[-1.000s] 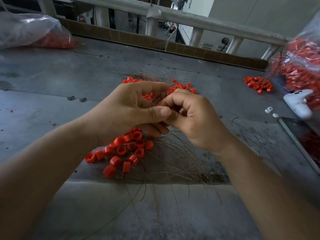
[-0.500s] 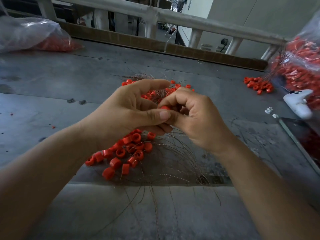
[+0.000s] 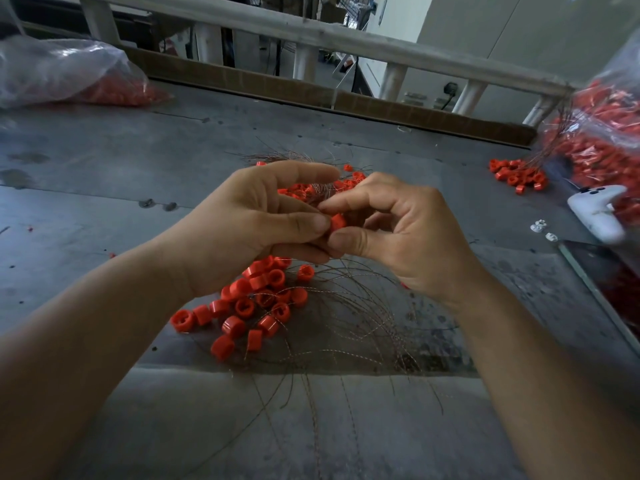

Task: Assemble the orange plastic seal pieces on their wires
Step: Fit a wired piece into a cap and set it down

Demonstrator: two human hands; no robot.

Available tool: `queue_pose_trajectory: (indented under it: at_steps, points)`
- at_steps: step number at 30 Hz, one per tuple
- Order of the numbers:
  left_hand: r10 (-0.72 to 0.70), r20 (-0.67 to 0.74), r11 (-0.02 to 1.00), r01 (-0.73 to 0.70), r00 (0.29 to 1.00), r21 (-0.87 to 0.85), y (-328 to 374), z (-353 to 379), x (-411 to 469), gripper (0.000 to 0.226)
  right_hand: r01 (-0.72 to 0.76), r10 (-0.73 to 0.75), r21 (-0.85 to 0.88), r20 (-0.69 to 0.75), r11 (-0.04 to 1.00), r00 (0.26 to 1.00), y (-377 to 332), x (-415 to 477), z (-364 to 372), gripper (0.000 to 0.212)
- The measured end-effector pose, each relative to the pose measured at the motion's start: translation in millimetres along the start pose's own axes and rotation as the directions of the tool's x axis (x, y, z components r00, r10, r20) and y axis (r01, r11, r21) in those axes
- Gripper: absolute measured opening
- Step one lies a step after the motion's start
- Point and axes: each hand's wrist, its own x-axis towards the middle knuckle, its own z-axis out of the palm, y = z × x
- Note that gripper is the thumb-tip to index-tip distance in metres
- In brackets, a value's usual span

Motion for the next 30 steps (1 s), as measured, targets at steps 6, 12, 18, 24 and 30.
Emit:
queue_pose_trajectory:
  at_steps: [6, 12, 18, 24, 30]
  points:
    - [-0.003, 0.014, 1.0, 0.003, 1.0, -0.001, -1, -1, 1, 0.047, 0.022, -0.022, -0.006, 0.011, 1.0, 1.0, 0, 0, -2, 0.032]
    - [0.007, 0.029, 1.0, -0.008, 1.0, 0.007, 1, -2, 0, 0.053, 0.048, -0.048, -0.059, -0.004, 0.997, 0.999, -1, 0, -2, 0.035]
    - [0.016, 0.065, 1.0, -0.017, 0.998, 0.002, -2, -1, 0, 0.047, 0.151, -0.184, -0.31, -0.079, 0.939, 0.98, -1, 0, 2, 0.019]
    - [0.069, 0.115, 0.981, -0.088, 0.991, 0.174, -1, 5, -3, 0.055, 0.162, -0.192, -0.391, -0.037, 0.906, 0.981, 1, -1, 6, 0.013]
    - [0.123, 0.101, 0.962, -0.144, 0.987, 0.231, -2, 11, -5, 0.055, 0.181, -0.201, -0.425, -0.002, 0.887, 0.98, -2, -2, 10, 0.002]
